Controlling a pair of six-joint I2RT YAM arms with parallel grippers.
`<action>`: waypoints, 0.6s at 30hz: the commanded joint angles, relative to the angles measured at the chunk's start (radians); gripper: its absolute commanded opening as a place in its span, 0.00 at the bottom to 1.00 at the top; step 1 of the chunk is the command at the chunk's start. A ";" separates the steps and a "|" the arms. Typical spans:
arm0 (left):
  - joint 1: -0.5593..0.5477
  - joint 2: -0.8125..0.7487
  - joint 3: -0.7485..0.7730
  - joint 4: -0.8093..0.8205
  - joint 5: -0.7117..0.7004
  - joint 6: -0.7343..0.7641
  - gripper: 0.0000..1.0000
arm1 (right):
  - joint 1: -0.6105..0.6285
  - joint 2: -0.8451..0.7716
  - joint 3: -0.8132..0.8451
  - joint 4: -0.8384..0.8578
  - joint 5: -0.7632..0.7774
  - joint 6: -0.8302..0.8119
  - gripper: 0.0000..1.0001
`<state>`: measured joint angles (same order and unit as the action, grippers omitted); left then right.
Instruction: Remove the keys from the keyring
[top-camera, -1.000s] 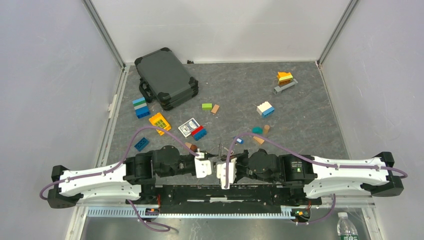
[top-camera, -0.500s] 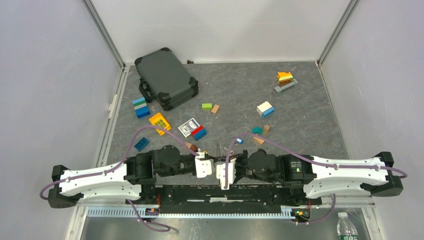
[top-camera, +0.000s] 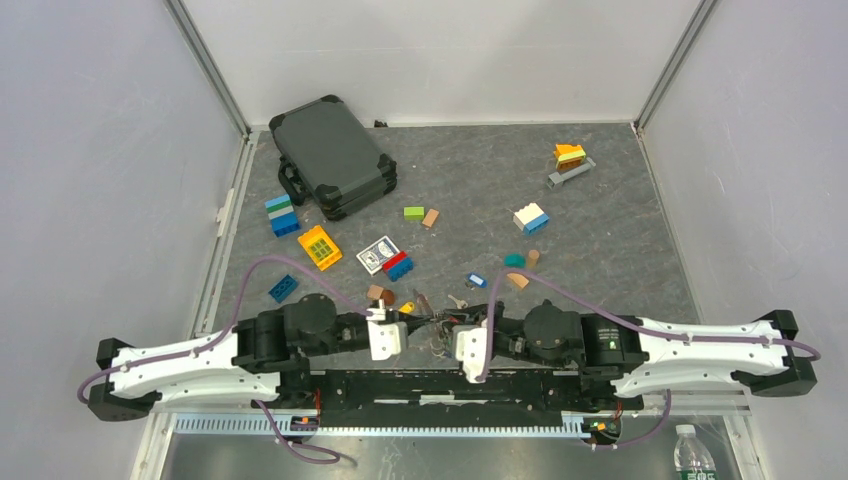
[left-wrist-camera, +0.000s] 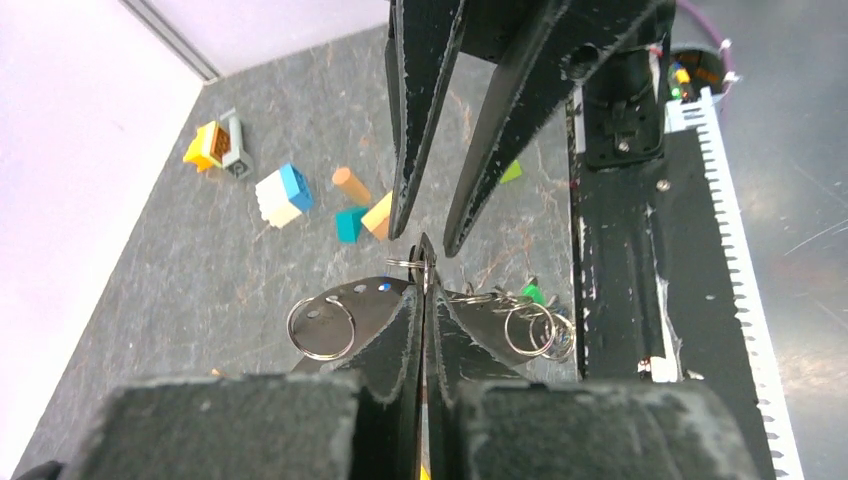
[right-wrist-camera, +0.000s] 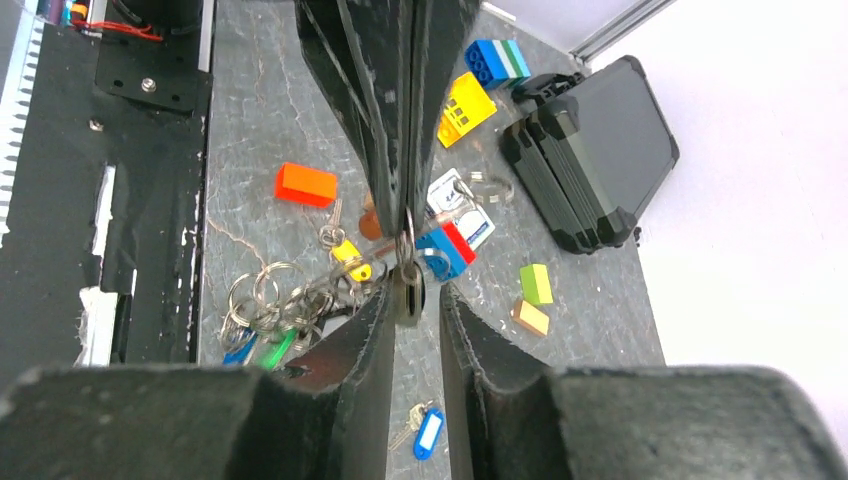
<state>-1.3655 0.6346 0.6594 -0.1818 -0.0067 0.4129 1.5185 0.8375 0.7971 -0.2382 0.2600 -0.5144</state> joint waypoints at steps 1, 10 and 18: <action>-0.004 -0.075 -0.027 0.127 0.077 0.016 0.02 | 0.003 -0.079 -0.061 0.163 -0.037 -0.010 0.28; -0.003 -0.105 -0.046 0.160 0.141 0.007 0.02 | 0.003 -0.124 -0.114 0.254 -0.095 0.001 0.29; -0.004 -0.103 -0.047 0.174 0.148 0.004 0.02 | 0.003 -0.099 -0.120 0.284 -0.145 0.022 0.29</action>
<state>-1.3655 0.5365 0.6075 -0.0940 0.1158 0.4126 1.5185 0.7288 0.6830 -0.0120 0.1535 -0.5137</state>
